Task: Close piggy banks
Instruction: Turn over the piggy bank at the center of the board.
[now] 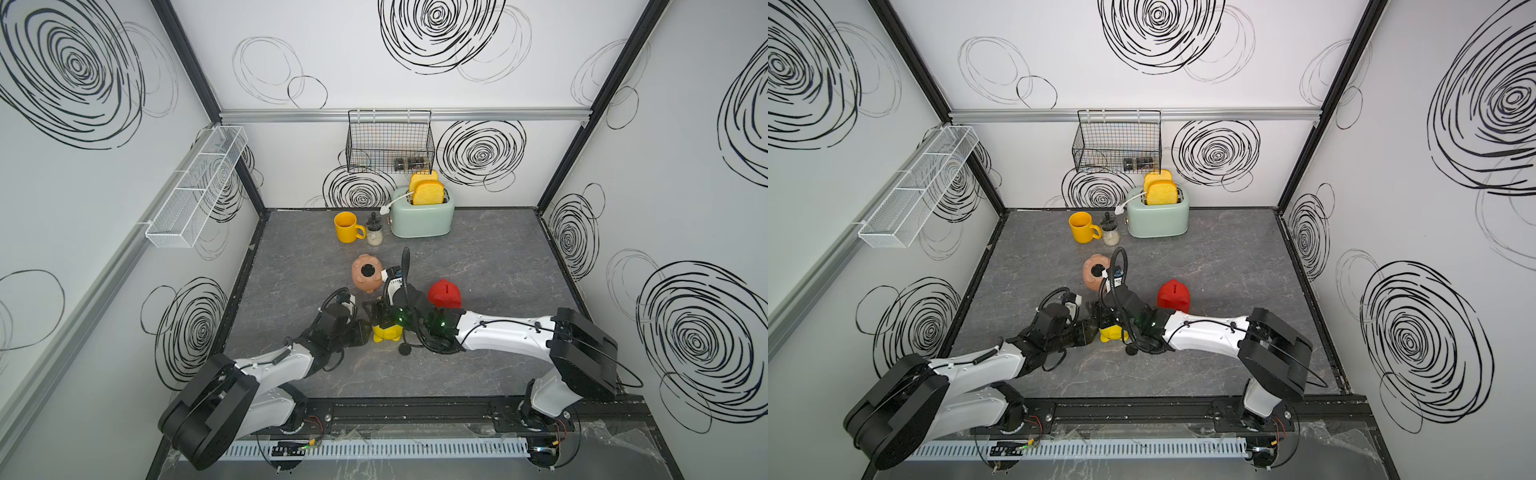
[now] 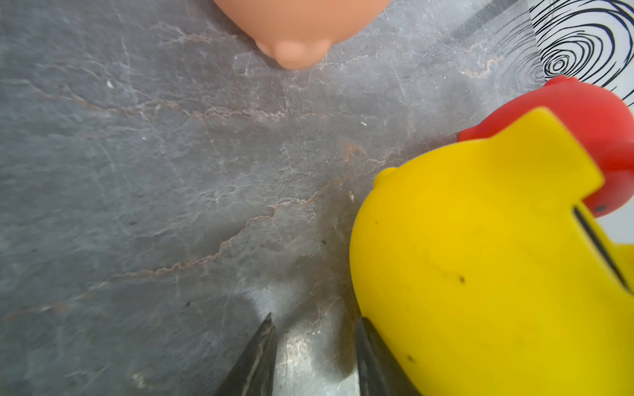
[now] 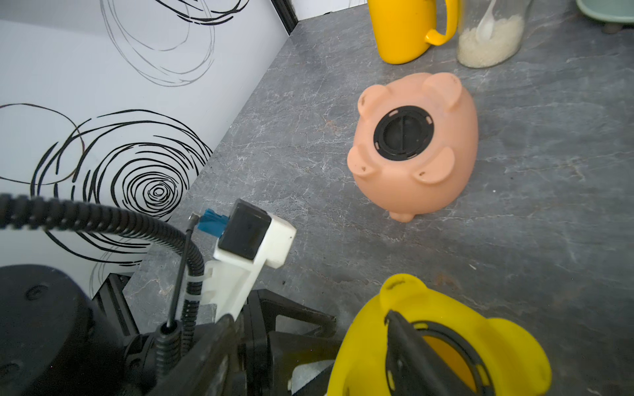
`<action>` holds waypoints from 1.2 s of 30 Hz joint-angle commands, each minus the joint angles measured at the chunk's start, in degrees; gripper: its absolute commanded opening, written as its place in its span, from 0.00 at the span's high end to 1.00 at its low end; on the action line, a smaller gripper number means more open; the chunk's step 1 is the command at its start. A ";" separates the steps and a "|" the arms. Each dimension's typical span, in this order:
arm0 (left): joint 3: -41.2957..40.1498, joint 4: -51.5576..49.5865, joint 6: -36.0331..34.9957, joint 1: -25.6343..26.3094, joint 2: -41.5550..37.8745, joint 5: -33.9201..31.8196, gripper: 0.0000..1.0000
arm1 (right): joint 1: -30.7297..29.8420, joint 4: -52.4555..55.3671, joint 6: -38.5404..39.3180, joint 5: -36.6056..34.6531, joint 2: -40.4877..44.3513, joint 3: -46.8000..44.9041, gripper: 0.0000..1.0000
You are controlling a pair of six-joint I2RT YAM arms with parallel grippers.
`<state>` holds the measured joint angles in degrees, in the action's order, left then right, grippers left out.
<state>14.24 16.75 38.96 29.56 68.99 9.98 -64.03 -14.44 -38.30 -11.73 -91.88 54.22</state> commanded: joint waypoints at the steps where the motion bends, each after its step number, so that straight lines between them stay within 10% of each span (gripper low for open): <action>1: -0.79 2.69 -0.46 -0.22 -0.74 0.22 0.57 | 0.21 1.57 1.37 -2.12 3.65 -0.91 0.29; 36: -3.25 -4.51 -0.11 -0.85 -10.50 -2.74 0.48 | 3.09 8.45 5.50 3.44 15.04 -9.61 0.24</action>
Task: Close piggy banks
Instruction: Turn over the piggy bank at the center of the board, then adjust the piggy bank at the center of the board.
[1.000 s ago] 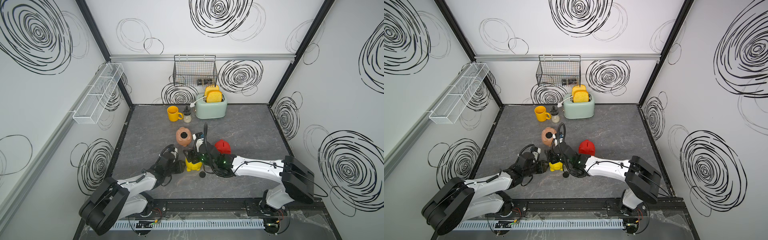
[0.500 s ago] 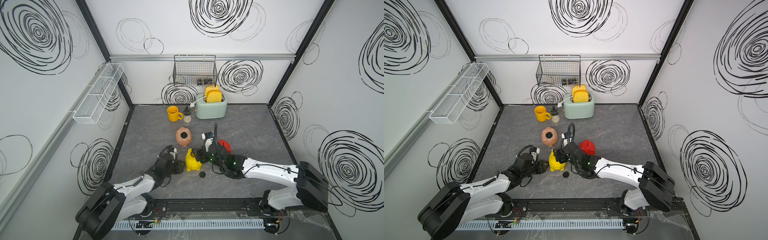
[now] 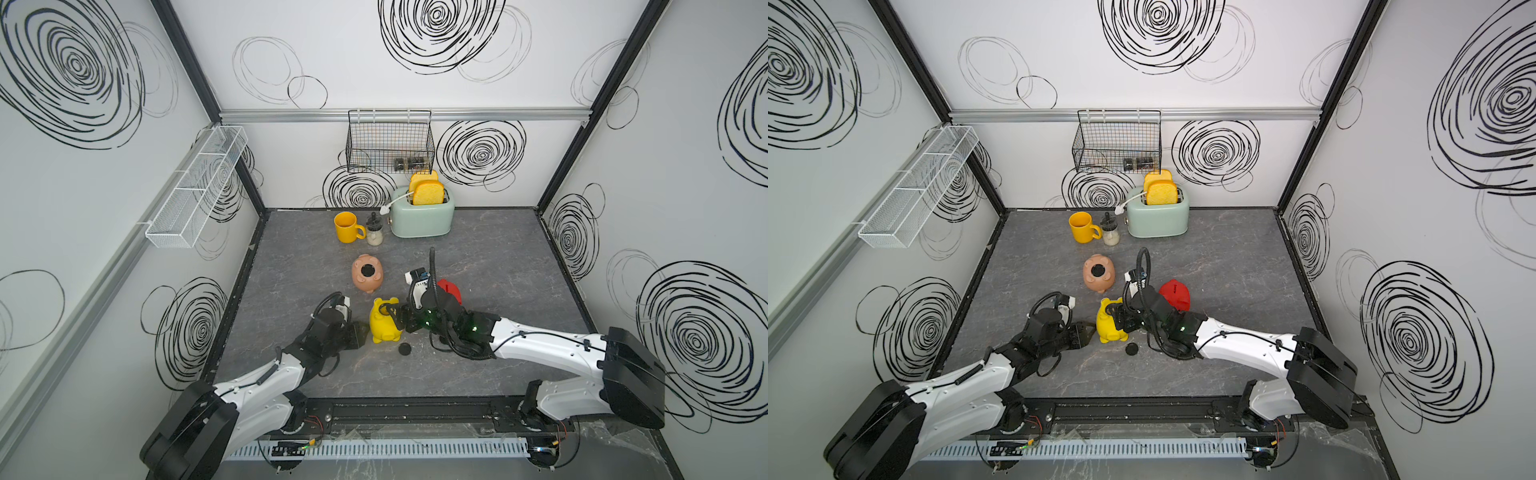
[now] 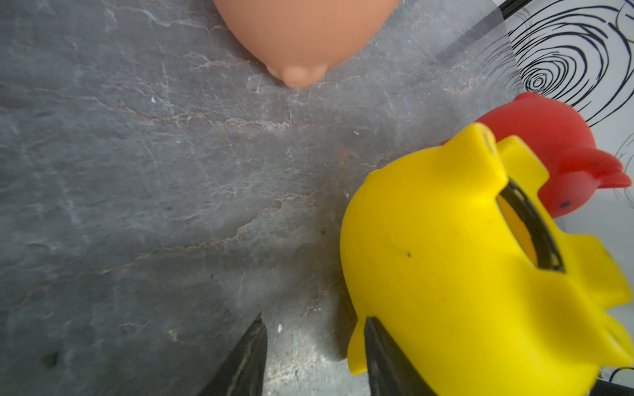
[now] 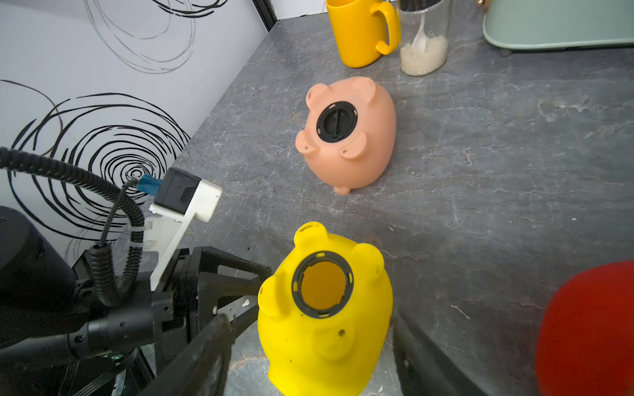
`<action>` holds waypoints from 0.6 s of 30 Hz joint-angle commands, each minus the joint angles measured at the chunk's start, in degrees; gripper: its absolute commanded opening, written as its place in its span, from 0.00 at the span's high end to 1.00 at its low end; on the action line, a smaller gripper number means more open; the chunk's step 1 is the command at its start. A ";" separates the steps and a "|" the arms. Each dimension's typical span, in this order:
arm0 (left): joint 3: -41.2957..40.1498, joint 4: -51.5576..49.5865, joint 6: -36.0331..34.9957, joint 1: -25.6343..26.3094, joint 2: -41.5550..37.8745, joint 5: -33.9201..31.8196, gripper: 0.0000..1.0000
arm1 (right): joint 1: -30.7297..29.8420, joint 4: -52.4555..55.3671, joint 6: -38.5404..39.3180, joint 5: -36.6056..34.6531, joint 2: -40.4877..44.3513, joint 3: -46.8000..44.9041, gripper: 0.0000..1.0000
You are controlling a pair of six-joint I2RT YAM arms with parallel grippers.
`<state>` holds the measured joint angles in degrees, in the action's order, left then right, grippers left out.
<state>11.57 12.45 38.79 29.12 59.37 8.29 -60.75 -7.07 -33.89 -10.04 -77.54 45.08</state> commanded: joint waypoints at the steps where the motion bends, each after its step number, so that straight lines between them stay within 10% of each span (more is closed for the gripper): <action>1: -0.59 -0.33 0.18 -0.47 -1.09 -1.09 0.48 | -0.31 1.32 1.21 1.86 0.73 -0.50 0.24; 18: 5.36 -10.89 -1.55 -1.51 -9.27 -3.93 0.46 | -6.64 7.84 0.68 -1.88 -0.16 1.42 0.13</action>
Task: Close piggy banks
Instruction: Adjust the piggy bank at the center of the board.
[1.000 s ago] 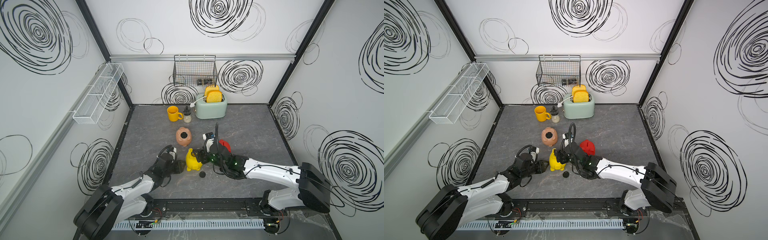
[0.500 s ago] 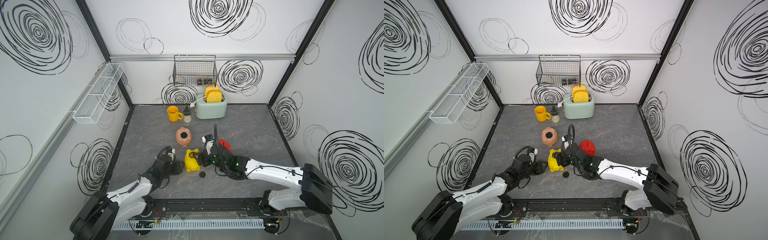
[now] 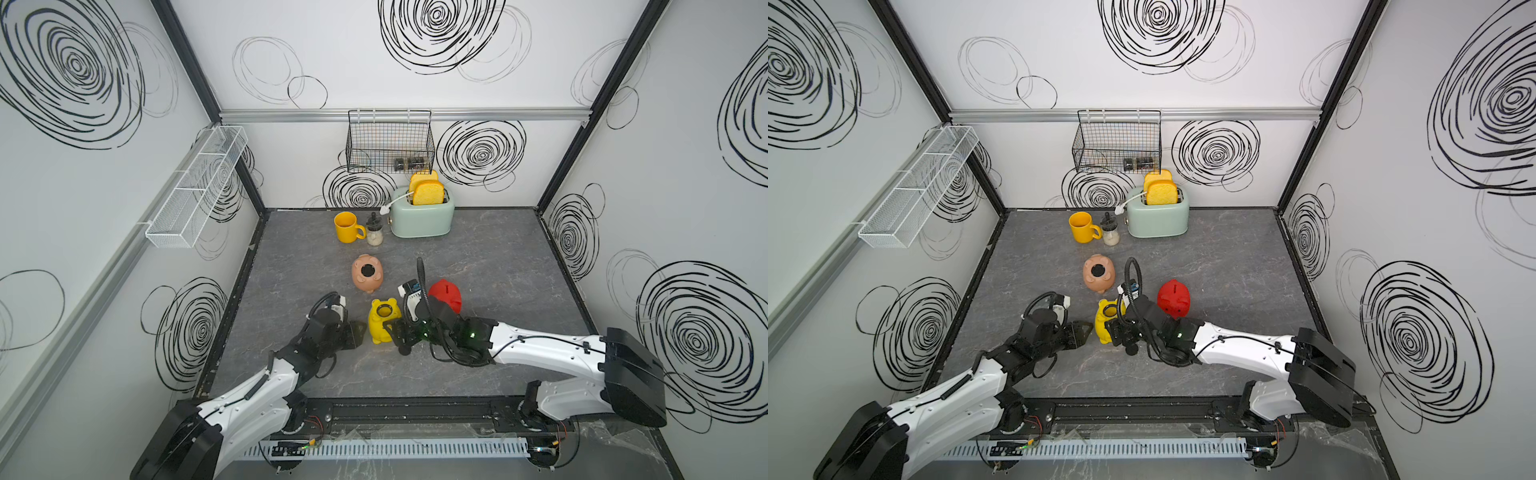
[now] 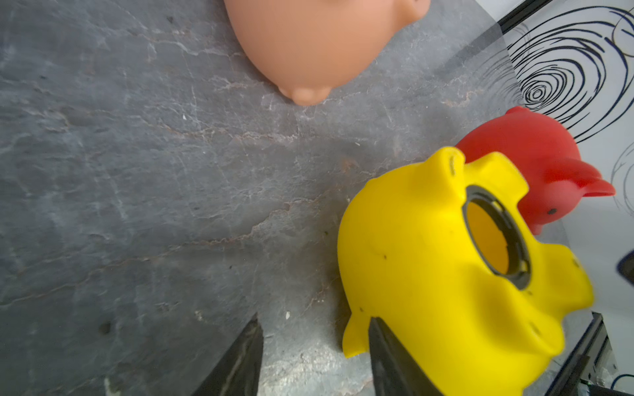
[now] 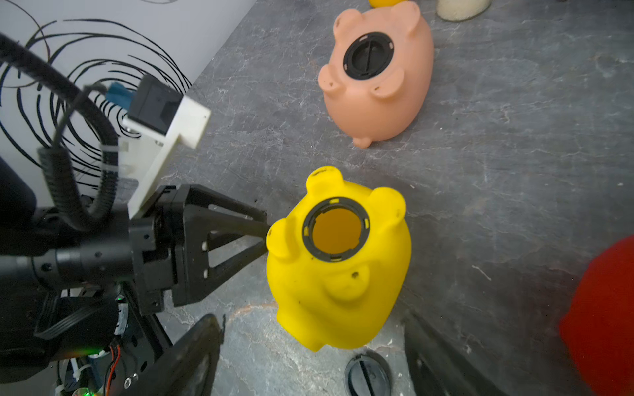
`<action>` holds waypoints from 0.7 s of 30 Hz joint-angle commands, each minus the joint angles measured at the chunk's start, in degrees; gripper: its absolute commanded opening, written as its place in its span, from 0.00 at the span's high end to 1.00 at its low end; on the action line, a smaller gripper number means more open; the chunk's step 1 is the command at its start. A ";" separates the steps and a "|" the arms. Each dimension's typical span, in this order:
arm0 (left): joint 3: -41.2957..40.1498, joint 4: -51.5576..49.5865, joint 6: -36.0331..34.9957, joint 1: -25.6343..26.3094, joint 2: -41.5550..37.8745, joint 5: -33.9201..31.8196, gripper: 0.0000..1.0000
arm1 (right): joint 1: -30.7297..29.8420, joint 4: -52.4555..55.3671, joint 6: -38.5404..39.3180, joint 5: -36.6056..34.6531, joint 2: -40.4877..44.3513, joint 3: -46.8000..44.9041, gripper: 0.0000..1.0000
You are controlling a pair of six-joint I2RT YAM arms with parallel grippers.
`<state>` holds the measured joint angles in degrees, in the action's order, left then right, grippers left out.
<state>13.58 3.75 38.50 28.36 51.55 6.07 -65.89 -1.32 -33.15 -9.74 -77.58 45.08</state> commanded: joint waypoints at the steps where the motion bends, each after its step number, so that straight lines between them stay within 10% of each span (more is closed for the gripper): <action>1: 4.14 -2.68 -1.62 -1.05 -1.90 -1.53 0.45 | -1.86 2.52 -0.31 -2.12 -0.57 1.74 0.12; 8: 12.93 -10.65 -3.30 -1.55 -7.14 -1.73 0.43 | -3.37 5.97 -1.00 -4.30 -2.62 3.55 0.09; 17: 25.29 -25.50 -10.46 -1.85 -12.82 -5.75 0.03 | -3.46 6.11 -2.27 -2.66 -3.17 2.80 0.05; 21: 25.89 -29.35 -11.25 -1.82 -16.96 -8.68 0.04 | -3.45 6.94 -2.66 -2.72 -3.81 2.83 0.03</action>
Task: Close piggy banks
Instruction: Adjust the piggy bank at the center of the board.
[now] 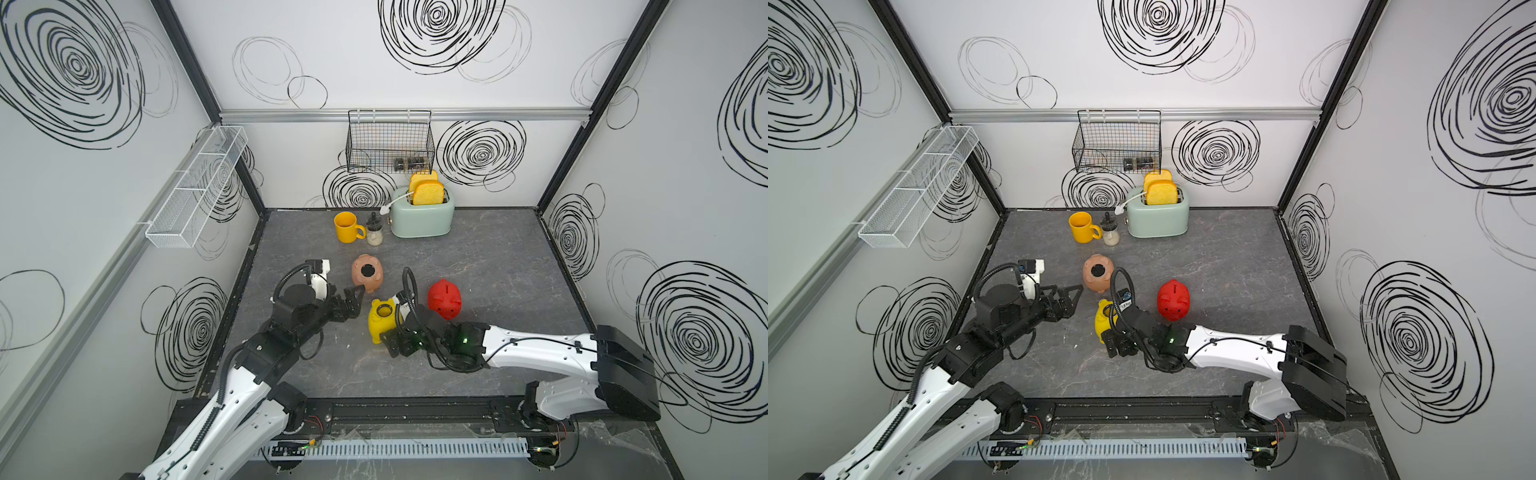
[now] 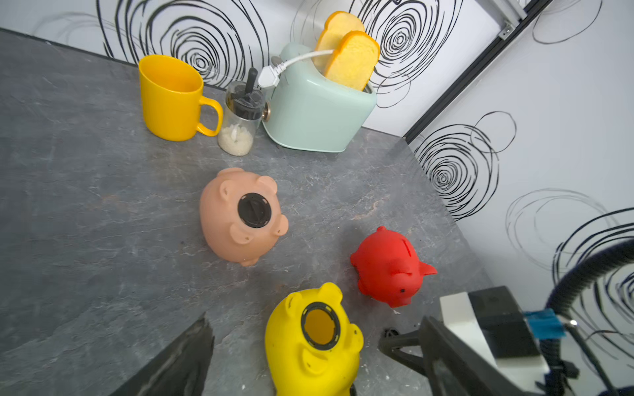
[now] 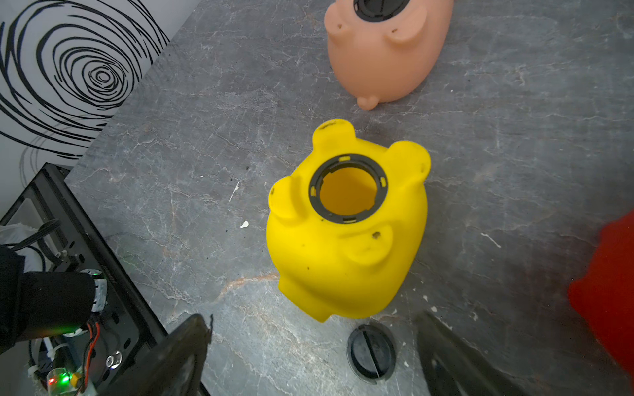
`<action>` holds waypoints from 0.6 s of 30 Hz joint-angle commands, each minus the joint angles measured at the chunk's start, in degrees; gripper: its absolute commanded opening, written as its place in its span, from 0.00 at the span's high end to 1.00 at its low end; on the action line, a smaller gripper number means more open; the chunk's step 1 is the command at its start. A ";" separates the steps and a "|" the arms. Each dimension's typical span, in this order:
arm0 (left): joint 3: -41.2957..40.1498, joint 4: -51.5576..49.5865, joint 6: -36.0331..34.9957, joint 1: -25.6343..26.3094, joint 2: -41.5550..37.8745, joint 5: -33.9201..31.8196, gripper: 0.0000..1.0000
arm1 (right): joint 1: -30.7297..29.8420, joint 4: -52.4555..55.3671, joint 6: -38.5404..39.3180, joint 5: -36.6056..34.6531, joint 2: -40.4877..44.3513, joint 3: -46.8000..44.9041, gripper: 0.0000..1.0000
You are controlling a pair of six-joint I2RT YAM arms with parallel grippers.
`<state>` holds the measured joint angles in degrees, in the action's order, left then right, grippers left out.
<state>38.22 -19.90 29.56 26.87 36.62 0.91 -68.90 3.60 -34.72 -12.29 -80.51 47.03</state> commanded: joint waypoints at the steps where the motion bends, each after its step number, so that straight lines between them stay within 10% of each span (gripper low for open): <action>1: 0.93 -5.53 -2.23 -0.24 -3.14 -3.63 0.04 | -0.40 1.97 -1.27 -0.08 -1.00 0.87 0.03; 18: -1.74 -3.82 -0.82 0.13 -8.32 -6.54 0.04 | -0.35 3.72 -3.67 -0.35 -6.90 3.93 0.02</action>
<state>37.01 -24.43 28.91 26.94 28.82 -4.62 -68.90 4.99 -36.99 -11.55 -86.06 48.56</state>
